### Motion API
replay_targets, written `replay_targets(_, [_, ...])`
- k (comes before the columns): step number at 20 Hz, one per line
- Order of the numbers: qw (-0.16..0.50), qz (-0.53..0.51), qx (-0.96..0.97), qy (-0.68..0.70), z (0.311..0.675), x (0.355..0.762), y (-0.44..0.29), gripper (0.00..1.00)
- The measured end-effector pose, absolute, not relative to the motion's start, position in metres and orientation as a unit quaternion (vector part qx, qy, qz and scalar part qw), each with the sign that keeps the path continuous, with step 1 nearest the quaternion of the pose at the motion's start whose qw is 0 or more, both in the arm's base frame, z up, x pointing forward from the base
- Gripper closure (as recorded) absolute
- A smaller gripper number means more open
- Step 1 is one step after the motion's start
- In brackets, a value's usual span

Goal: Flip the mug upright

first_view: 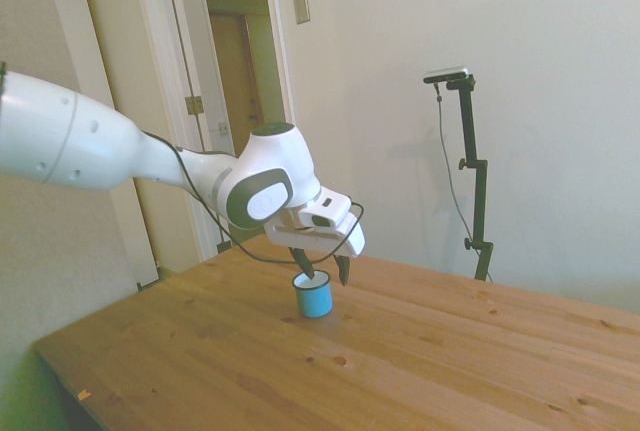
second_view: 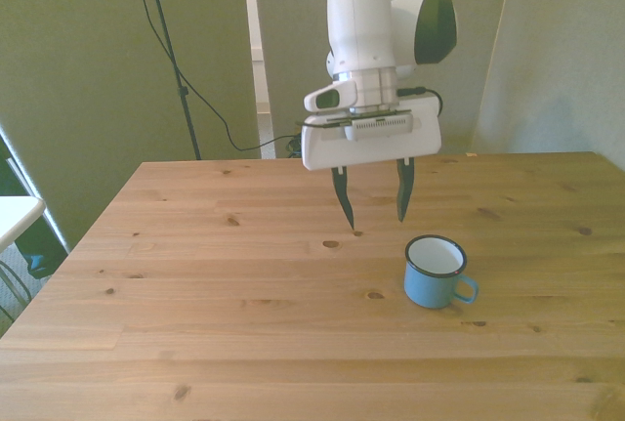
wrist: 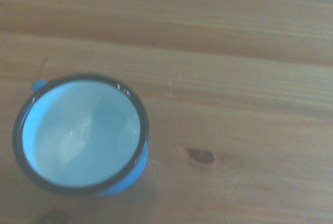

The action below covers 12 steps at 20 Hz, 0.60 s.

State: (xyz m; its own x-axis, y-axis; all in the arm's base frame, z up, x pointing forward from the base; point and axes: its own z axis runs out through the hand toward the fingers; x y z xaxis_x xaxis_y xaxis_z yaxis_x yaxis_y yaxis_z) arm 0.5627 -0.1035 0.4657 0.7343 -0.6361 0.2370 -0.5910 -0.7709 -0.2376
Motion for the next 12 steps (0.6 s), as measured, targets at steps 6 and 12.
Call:
replay_targets(6, [0.049, -0.124, -0.941, 0.312, 0.467, 0.512, -0.095, 0.00])
replay_targets(12, [0.052, -0.109, -0.944, 0.308, 0.457, 0.485, -0.084, 0.00])
